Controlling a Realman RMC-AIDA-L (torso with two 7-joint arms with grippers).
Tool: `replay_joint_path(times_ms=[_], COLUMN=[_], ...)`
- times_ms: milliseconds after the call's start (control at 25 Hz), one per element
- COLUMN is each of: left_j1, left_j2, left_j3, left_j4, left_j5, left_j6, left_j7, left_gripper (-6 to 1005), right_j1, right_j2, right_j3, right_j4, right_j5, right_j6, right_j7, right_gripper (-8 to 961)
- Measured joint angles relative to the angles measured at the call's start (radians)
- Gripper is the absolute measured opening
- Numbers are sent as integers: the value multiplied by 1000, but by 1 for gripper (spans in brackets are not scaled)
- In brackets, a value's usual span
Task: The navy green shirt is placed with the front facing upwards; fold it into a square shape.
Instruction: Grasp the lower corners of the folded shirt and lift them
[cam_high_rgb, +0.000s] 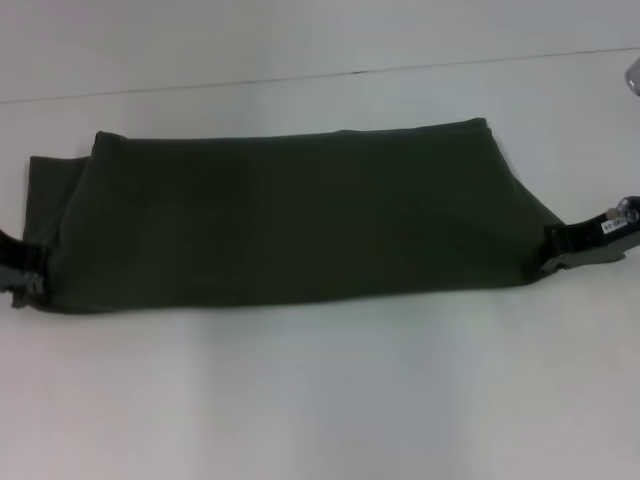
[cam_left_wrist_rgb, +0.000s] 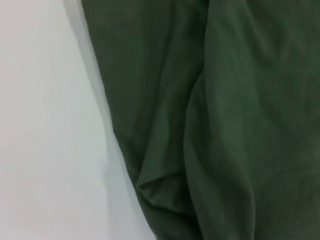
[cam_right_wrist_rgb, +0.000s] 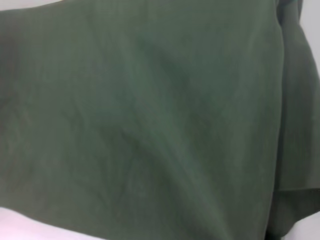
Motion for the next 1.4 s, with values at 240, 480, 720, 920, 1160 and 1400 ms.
replay_joint_path(times_ms=[240,480,720,920,1160,1400], left_j1=[13,26,43,58,73,77], left_j2=[-11,-44,-82,-97,-111,-121], left_j3=[0,0,0,5,10,12], left_j4=[-18,-40,-79,-92,-105,-107], left_j5=[0,0,1,1,1,0], left_j6=[59,86,113,133,144,152], left_j7=[13,23,25,20,13,13], left_gripper=[39,38,38,38,39,38], right_j1=[-6,-24,-39,-42,-48,-52], right_j2=[-5,-5,-5,-6,-6,-5], right_j3=[3,7,8,8,9,9], right_j4=[-10,-36,-64,-65,-79,-94], right_j5=[-48,-64,-65,-92,-136,-167], right_j6=[-30,-58,-84,-87,-97,-102], right_j7=[0,0,1,7,15,25], right_gripper=[19,20,22,22,24,25])
